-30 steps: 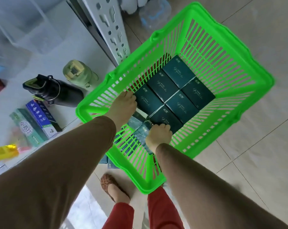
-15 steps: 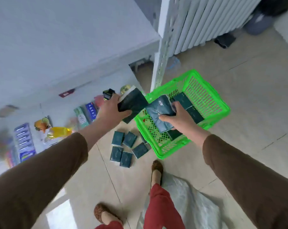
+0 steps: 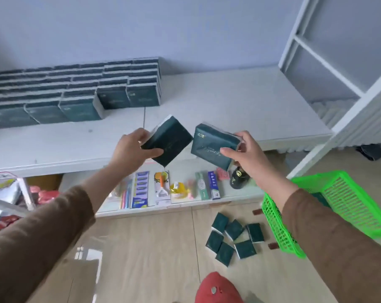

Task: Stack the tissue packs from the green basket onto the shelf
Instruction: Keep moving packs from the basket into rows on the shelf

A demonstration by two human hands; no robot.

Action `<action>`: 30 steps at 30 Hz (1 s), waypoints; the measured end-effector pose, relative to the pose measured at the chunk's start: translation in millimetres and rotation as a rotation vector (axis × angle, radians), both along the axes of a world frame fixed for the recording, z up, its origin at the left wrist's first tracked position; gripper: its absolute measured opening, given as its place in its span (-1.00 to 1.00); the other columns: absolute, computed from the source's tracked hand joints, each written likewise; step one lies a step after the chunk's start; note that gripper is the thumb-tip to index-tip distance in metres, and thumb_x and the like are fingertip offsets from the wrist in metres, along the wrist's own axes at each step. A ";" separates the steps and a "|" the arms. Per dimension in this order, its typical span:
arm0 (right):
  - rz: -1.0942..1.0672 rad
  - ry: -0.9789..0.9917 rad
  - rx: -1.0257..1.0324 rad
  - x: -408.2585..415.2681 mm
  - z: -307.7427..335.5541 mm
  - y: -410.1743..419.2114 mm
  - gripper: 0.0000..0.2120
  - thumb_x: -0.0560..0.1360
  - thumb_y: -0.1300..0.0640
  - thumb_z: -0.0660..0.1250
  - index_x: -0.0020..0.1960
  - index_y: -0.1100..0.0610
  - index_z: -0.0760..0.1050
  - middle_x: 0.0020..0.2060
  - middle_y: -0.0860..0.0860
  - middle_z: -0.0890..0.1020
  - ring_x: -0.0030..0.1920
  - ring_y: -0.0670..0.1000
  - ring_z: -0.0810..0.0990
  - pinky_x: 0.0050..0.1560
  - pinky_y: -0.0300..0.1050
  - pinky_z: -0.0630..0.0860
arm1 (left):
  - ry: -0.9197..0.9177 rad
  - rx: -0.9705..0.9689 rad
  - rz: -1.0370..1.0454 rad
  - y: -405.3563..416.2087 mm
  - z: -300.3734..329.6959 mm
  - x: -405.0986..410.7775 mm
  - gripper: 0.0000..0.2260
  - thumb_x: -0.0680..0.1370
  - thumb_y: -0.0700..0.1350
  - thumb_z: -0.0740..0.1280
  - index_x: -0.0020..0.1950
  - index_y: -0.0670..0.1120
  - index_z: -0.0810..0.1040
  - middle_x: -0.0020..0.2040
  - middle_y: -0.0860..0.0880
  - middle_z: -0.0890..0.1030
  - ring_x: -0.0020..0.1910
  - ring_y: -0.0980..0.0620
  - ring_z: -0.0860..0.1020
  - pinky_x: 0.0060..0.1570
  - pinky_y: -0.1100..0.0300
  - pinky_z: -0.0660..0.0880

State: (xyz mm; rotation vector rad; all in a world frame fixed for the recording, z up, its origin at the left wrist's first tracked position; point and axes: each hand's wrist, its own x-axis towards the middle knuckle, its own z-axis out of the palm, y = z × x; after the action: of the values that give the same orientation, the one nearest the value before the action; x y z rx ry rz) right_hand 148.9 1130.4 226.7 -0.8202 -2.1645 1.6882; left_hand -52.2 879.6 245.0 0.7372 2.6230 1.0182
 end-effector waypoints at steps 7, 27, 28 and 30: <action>0.050 0.036 0.028 -121.8 14.2 -32.0 -0.55 0.46 0.05 0.51 0.22 0.02 0.34 0.01 0.11 0.54 -0.02 0.06 0.60 0.01 0.27 0.61 | 0.144 -0.081 0.047 -40.7 11.2 -109.9 -0.63 0.41 -0.04 0.53 0.11 0.01 0.44 0.08 0.04 0.55 -0.03 -0.02 0.52 -0.14 0.13 0.39; 0.169 -0.083 0.205 -343.8 -51.8 -14.4 -0.57 0.40 0.11 0.54 0.16 -0.03 0.41 0.00 -0.10 0.63 0.01 -0.16 0.56 -0.08 -0.25 0.46 | 0.627 -0.597 -0.099 -14.3 -26.6 -334.4 -0.60 0.39 0.04 0.54 0.12 -0.04 0.52 -0.02 -0.01 0.52 0.04 -0.08 0.38 0.04 0.03 0.44; 0.153 -0.090 0.232 -349.2 -54.0 -18.2 -0.56 0.40 0.12 0.53 0.17 -0.03 0.41 -0.01 -0.12 0.61 -0.01 -0.20 0.55 -0.13 -0.32 0.43 | 0.625 -0.597 -0.113 -14.1 -27.2 -336.1 -0.61 0.38 0.02 0.54 0.11 -0.05 0.52 -0.03 -0.01 0.51 0.03 -0.07 0.38 0.04 0.04 0.44; 0.076 -0.084 0.259 -359.6 -57.9 -27.9 -0.55 0.40 0.14 0.53 0.15 -0.04 0.37 -0.03 -0.16 0.57 -0.04 -0.24 0.52 -0.22 -0.44 0.40 | 0.602 -0.560 -0.143 -15.1 -29.1 -337.1 -0.62 0.39 -0.02 0.53 0.12 -0.07 0.50 0.00 -0.02 0.48 0.02 -0.07 0.39 0.04 0.03 0.44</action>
State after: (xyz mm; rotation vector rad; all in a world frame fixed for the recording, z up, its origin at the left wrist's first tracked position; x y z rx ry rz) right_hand -210.7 1102.6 168.8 -0.7566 -2.4332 1.3875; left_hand -389.3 864.5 215.9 1.1868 3.0441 -0.0243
